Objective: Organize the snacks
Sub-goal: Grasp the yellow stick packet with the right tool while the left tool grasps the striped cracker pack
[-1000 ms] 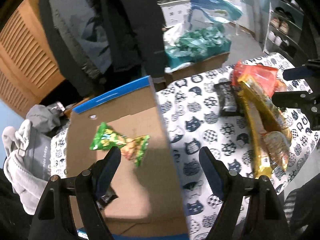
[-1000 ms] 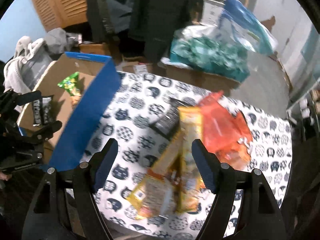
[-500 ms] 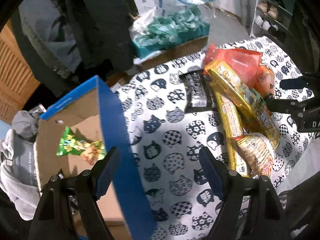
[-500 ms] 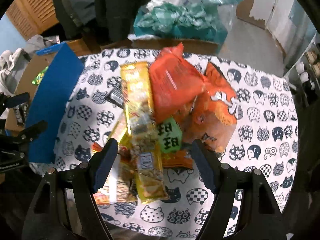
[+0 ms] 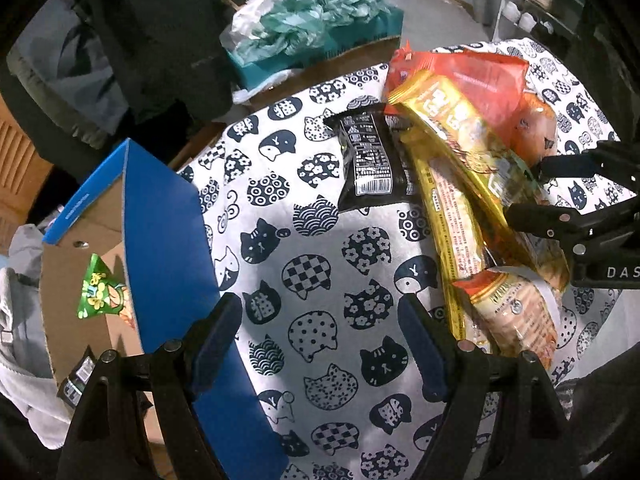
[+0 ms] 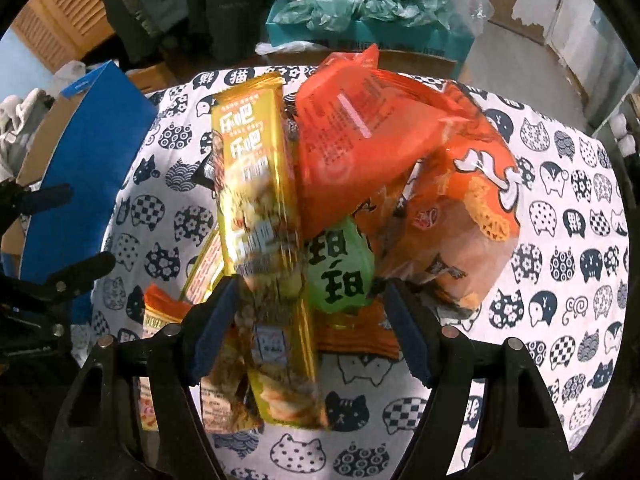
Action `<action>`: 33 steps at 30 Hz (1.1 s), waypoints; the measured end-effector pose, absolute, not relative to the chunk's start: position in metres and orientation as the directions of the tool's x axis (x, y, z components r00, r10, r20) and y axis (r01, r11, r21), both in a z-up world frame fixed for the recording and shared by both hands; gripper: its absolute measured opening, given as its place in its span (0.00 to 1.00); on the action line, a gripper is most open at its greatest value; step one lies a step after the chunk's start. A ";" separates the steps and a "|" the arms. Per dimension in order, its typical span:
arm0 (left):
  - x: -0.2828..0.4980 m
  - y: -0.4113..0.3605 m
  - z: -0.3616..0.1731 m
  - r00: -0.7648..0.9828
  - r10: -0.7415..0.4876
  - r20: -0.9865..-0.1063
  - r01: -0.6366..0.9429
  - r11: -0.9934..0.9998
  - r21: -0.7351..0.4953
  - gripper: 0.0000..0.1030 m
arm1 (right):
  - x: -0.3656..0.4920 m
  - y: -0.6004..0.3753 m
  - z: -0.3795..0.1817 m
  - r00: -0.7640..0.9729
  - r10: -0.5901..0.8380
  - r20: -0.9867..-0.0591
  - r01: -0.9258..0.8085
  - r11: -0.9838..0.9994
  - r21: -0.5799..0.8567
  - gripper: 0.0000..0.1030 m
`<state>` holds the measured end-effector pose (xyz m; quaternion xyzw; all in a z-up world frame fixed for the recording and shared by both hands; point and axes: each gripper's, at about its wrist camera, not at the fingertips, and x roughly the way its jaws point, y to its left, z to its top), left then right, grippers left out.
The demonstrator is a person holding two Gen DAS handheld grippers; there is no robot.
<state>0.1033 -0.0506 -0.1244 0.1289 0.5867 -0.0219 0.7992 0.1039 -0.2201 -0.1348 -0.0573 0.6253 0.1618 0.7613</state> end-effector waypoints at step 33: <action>0.092 -0.108 -0.116 0.237 -0.022 -0.971 0.176 0.984 0.021 0.80 | 0.058 -0.272 -0.132 0.098 0.080 -0.992 -0.282 0.958 0.050 0.29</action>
